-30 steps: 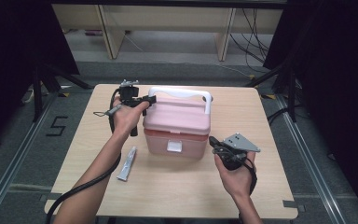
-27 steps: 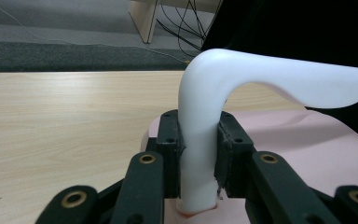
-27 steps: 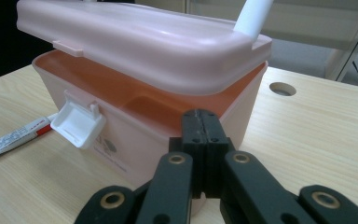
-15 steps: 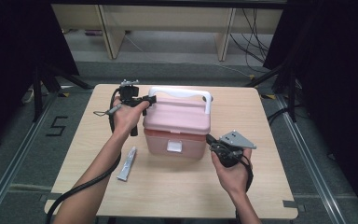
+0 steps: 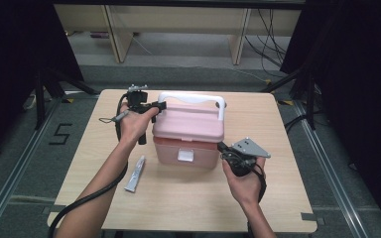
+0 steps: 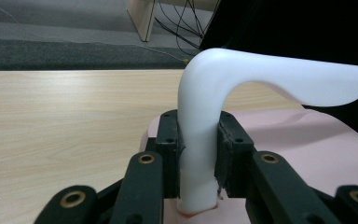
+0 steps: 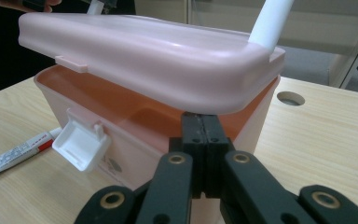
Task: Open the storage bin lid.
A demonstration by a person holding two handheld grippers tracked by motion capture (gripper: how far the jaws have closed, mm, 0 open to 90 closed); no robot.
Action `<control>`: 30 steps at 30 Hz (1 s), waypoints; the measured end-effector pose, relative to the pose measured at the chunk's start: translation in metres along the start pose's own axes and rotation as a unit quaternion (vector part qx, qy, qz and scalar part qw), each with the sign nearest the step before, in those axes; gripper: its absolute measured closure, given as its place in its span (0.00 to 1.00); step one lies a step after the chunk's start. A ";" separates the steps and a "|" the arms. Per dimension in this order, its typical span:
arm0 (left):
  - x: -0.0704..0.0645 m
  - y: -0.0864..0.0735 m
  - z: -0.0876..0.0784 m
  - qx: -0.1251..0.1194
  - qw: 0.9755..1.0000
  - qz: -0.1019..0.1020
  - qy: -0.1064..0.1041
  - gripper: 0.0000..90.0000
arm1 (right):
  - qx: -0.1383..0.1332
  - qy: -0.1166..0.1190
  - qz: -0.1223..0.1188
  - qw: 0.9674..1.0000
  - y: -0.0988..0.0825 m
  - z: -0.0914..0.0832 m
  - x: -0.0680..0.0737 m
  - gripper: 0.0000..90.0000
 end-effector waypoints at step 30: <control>-0.014 0.001 -0.055 -0.064 0.997 0.035 -0.037 0.55 | -0.019 -0.011 0.000 1.000 0.011 0.001 -0.003 1.00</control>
Point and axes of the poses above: each handheld gripper's, and its own axes: z roughly forward along the jaws, y roughly out of its top, x roughly to its left, the point moved 9 cm from there along z, roughly forward along the jaws, and after that the axes turned 2 degrees about -y, right-handed, at the moved point
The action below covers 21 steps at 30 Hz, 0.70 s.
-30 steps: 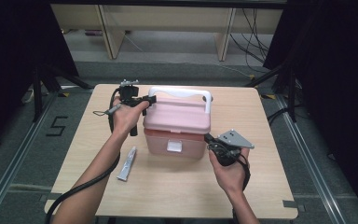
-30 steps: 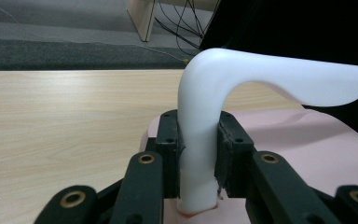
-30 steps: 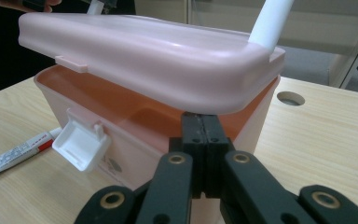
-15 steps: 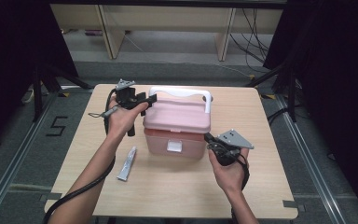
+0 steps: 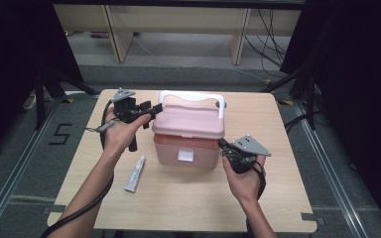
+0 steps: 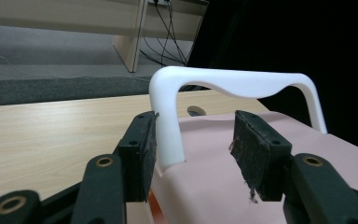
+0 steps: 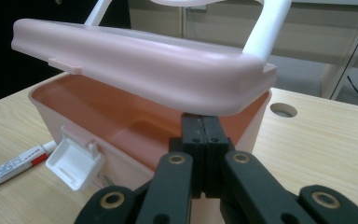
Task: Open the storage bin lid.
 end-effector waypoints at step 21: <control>-0.019 -0.023 -0.044 -0.013 0.999 0.005 -0.036 0.48 | -0.011 -0.004 0.000 1.000 0.011 0.002 -0.004 1.00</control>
Point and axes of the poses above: each handheld gripper's, and its own axes: z roughly forward along the jaws, y roughly out of its top, x roughly to its left, the point moved 9 cm from there along z, roughly forward along the jaws, and after that the axes turned 2 degrees about -y, right-handed, at the moved point
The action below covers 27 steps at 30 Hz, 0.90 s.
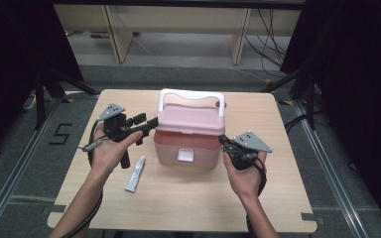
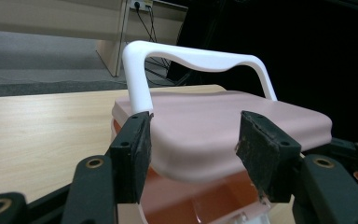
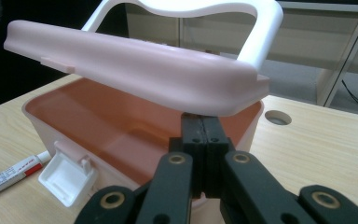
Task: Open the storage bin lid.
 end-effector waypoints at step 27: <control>0.029 -0.058 0.031 0.074 0.996 -0.008 0.055 0.53 | -0.007 -0.008 -0.004 1.000 0.016 0.000 -0.005 1.00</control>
Point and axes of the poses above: each handheld gripper's, and its own axes: z roughly forward along the jaws, y roughly out of its top, x roughly to its left, the point moved 9 cm from there along z, roughly forward along the jaws, and after that the axes turned 2 degrees about -y, right-handed, at the moved point
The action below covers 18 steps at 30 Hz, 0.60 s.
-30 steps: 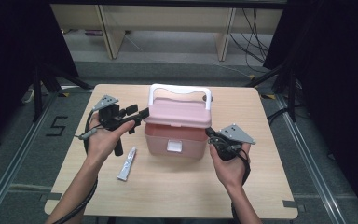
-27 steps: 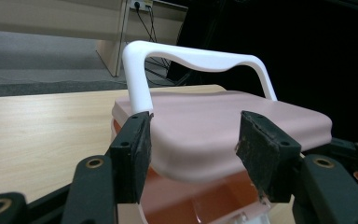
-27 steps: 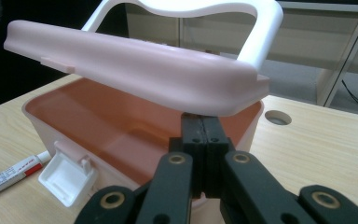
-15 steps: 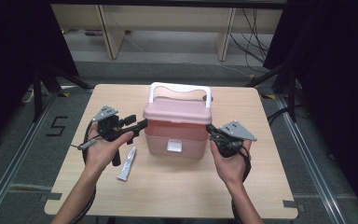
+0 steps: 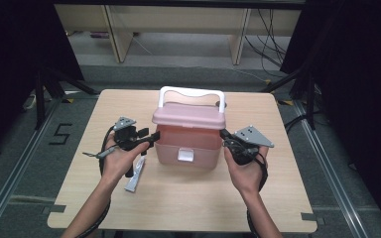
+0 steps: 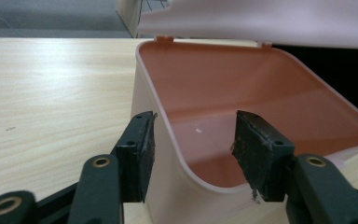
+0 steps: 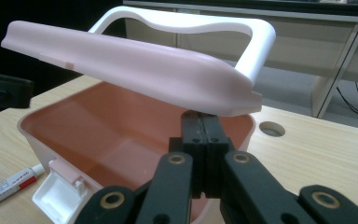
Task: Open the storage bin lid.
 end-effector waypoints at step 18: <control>0.009 -0.005 0.025 0.045 0.999 -0.003 0.027 0.63 | 0.000 0.004 -0.002 1.000 0.003 0.001 0.000 1.00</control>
Point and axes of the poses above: each handheld gripper's, and its own axes: z roughly forward along the jaws, y roughly out of its top, x roughly to its left, the point moved 9 cm from there along z, roughly forward along the jaws, and after that the axes turned 2 degrees about -y, right-handed, at the moved point
